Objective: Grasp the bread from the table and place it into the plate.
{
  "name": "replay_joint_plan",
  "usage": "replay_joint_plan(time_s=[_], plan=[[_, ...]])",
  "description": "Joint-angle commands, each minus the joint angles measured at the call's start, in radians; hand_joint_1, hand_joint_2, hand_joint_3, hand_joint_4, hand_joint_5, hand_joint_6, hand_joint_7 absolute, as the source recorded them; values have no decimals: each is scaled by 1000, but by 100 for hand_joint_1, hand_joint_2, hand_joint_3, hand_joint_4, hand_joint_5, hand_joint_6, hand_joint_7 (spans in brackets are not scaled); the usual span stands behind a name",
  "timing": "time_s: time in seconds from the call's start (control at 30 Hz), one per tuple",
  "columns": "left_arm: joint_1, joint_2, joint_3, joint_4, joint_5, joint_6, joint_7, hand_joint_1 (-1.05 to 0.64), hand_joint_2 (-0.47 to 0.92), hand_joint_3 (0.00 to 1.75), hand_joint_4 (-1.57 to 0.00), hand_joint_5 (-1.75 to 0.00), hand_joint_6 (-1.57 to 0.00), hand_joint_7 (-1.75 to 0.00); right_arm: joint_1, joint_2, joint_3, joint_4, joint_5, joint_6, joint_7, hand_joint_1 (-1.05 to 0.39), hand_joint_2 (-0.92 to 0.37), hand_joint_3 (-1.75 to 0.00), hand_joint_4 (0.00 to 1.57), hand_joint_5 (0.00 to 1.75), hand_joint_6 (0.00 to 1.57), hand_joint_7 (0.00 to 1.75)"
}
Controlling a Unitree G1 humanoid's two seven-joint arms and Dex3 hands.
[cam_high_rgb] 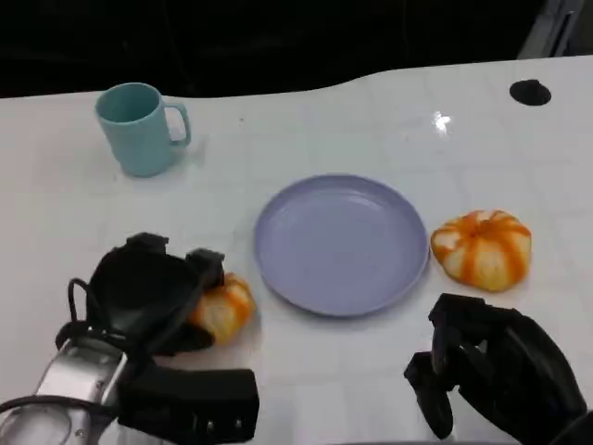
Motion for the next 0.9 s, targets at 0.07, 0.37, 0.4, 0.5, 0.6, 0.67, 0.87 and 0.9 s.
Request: replay_joint_plan(time_s=[0.07,0.37,0.4,0.5,0.6,0.67,0.87,0.9], plan=[[34,35,60,-110,8,49,-45,-25,61,78,-88,-175,-69,-163,4,-8,-7,-10,10,7,-4,-95,-92,-33,121,166,103,150],[4,21,105,-138,34,88,-25,-28,67,65,-89,-175,-105,-58,2,-5,-4,-5,7,9,-11,-96,-92,-32,120,165,104,152],[-2,20,109,-133,28,73,-5,-28,68,60,-89,-175,-109,-51,1,-5,-5,-5,8,10,-10,-96,-92,-32,120,165,104,152],[-39,5,115,-92,-5,3,67,-29,63,74,-89,-175,-92,-104,-2,-8,-6,0,11,8,-3,-96,-92,-32,120,166,103,152],[-87,-14,112,-37,-36,-58,110,-29,56,90,-90,-175,-75,-147,-1,-6,-7,3,10,10,-7,-95,-92,-32,119,166,102,152],[-119,-27,108,5,-50,-97,142,-29,53,93,-91,-175,-71,-159,-1,-4,-7,4,8,10,-10,-95,-92,-32,119,166,102,153],[-228,-96,79,139,-84,-198,216,-28,38,108,-95,-175,-70,-174,1,-4,-4,9,6,2,-1,-94,-92,-33,119,167,101,154],[-243,-109,72,159,-94,-217,220,-27,34,115,-96,-175,-71,-174,2,-4,-4,8,6,1,-2,-95,-92,-33,118,168,101,154]])
